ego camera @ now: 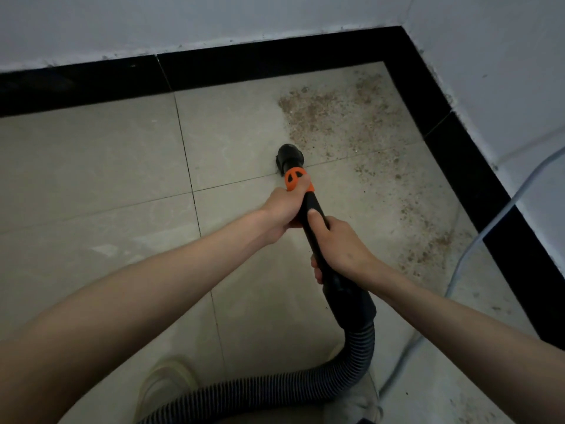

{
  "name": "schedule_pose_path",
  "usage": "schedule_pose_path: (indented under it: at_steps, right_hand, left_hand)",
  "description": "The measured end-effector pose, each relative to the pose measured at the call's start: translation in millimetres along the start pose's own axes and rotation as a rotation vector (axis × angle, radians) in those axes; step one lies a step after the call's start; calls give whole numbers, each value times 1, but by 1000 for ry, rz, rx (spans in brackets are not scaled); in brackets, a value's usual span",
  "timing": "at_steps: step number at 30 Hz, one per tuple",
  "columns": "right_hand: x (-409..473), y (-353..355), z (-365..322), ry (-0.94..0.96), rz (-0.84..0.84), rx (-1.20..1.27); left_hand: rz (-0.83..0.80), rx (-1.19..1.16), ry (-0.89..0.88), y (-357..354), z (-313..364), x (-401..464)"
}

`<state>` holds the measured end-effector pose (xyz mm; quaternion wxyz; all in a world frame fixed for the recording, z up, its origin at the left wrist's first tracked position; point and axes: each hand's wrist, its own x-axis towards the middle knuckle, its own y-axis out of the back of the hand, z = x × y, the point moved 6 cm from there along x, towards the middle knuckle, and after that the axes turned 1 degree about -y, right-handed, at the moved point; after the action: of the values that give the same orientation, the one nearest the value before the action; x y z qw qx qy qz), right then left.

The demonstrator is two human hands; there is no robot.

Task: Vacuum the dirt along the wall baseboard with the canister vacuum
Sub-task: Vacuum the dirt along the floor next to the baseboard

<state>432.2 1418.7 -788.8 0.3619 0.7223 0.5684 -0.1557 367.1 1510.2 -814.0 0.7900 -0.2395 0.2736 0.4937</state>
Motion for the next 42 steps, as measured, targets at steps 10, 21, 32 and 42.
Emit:
schedule_pose_path:
  at_steps: [10,21,32,42]
  right_hand:
    - [64,1,-39,17,25,3]
    - [135,9,-85,102,0,-89]
    - [185,4,-117,232,-123,-220]
    - [141,25,-36,252,-58,52]
  left_hand:
    - [0,12,74,4,46,44]
    - [84,52,114,23,96,97]
    - [165,-175,30,51,112,141]
    - [331,-341,-69,61,100,157]
